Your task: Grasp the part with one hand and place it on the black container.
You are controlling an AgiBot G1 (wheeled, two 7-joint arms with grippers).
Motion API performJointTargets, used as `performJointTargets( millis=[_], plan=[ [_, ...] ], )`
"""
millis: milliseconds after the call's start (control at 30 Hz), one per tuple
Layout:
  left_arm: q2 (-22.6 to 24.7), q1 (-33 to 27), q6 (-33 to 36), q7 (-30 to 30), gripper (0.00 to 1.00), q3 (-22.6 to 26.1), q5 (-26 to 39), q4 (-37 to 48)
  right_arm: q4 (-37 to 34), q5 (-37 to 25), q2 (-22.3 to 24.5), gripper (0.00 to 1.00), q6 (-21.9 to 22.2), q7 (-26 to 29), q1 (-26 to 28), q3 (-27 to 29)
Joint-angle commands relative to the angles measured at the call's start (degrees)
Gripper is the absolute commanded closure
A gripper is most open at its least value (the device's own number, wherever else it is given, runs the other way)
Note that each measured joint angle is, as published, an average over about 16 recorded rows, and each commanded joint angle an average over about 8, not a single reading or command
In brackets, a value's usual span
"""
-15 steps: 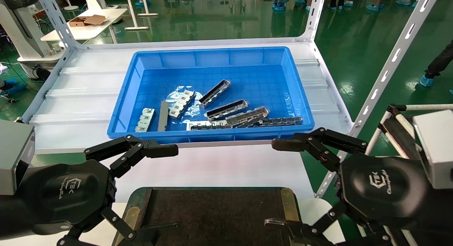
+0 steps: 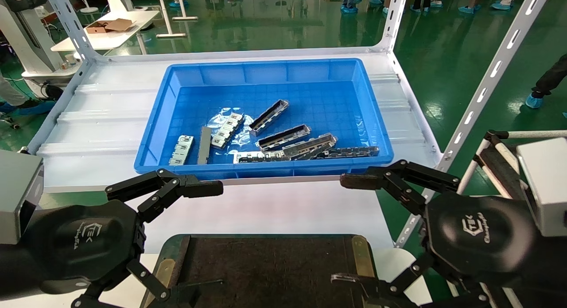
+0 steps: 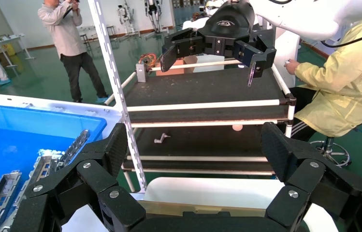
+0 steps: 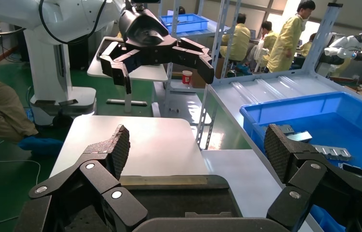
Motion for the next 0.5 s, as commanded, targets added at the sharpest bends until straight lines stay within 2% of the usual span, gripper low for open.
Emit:
performJointTargets(
  millis=[33, 500],
  plan=[
    [0.0, 0.0, 0.0, 0.0, 0.00, 0.0, 0.0, 0.0, 0.0, 0.0, 0.0, 0.00, 0.0, 0.0, 0.0, 0.0],
    [0.0, 0.0, 0.0, 0.0, 0.00, 0.0, 0.0, 0.0, 0.0, 0.0, 0.0, 0.00, 0.0, 0.0, 0.0, 0.0]
  ],
)
